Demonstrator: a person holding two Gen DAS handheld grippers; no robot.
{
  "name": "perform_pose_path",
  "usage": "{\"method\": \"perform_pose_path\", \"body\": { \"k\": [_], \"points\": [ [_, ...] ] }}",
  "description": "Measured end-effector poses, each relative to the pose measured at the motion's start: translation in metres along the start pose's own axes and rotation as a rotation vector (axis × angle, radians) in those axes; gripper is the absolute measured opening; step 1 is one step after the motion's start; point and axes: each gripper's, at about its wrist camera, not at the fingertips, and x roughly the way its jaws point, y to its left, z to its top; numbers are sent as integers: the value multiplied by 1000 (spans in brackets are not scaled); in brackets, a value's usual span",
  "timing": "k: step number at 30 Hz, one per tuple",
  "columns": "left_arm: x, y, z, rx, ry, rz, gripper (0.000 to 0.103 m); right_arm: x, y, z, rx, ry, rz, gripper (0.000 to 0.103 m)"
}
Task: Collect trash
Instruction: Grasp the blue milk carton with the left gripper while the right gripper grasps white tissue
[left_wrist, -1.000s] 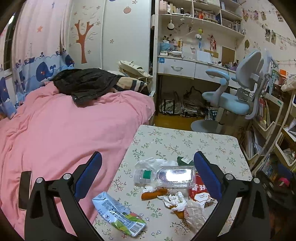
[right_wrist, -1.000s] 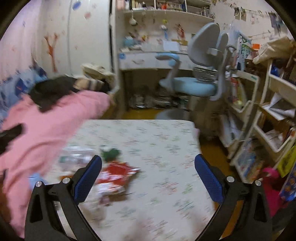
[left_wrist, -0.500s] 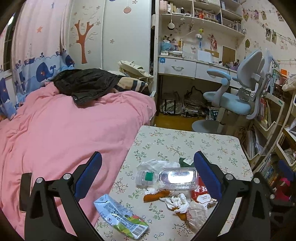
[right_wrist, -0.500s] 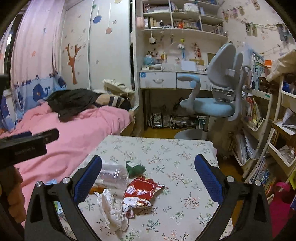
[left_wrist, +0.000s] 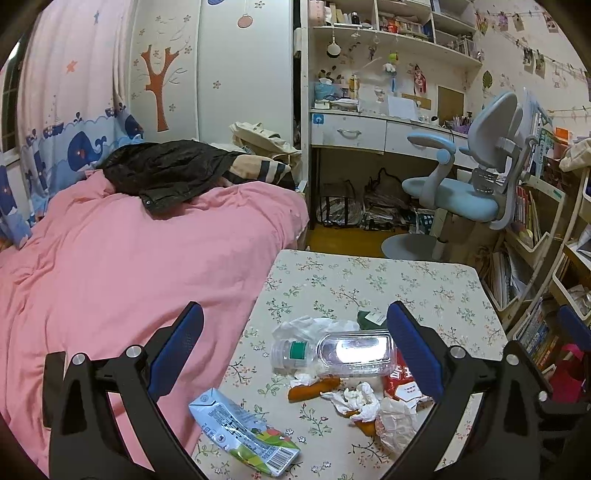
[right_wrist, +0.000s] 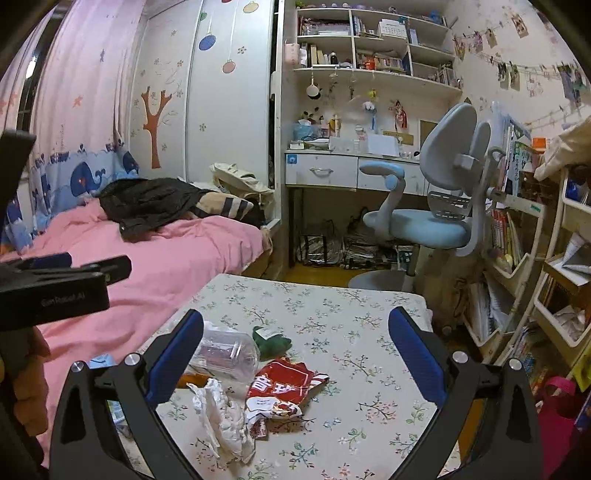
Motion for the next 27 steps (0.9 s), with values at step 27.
{"method": "perform_pose_path", "body": {
  "k": [27],
  "points": [
    [33, 46, 3, -19, 101, 42, 96, 16, -6, -24, -89, 194, 190, 96]
  ]
}}
